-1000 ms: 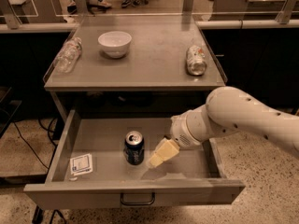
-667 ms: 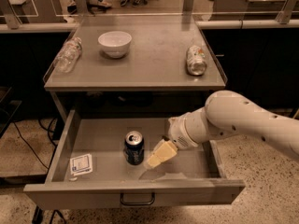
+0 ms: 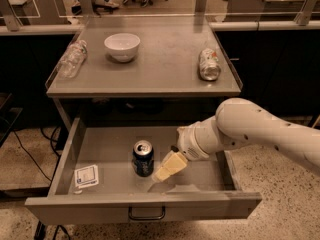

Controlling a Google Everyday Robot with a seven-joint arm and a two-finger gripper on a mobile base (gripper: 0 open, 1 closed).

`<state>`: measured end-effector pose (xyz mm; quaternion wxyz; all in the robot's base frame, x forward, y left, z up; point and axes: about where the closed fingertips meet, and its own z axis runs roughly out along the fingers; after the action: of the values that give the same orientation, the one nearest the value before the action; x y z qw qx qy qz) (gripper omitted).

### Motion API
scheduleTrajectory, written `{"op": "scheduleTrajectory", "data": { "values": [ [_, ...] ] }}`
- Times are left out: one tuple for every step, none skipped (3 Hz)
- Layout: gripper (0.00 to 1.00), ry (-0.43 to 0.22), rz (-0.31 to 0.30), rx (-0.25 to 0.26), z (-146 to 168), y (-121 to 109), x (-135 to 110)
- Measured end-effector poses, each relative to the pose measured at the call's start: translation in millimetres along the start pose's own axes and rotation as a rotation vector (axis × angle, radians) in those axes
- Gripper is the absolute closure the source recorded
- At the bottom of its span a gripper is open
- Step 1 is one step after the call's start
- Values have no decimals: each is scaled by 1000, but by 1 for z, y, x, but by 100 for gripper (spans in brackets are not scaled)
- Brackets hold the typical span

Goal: Pick pepsi can from top drawer and place on counter

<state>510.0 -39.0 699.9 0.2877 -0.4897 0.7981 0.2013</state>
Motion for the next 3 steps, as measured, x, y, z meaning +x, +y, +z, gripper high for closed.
{"op": "scheduleTrajectory", "data": {
  "values": [
    [0,-43,-25,-50,32,2,-10],
    [0,-64,-40,-76,49,3,-15],
    [0,-68,-43,-110,85,-2,-24]
  ]
}}
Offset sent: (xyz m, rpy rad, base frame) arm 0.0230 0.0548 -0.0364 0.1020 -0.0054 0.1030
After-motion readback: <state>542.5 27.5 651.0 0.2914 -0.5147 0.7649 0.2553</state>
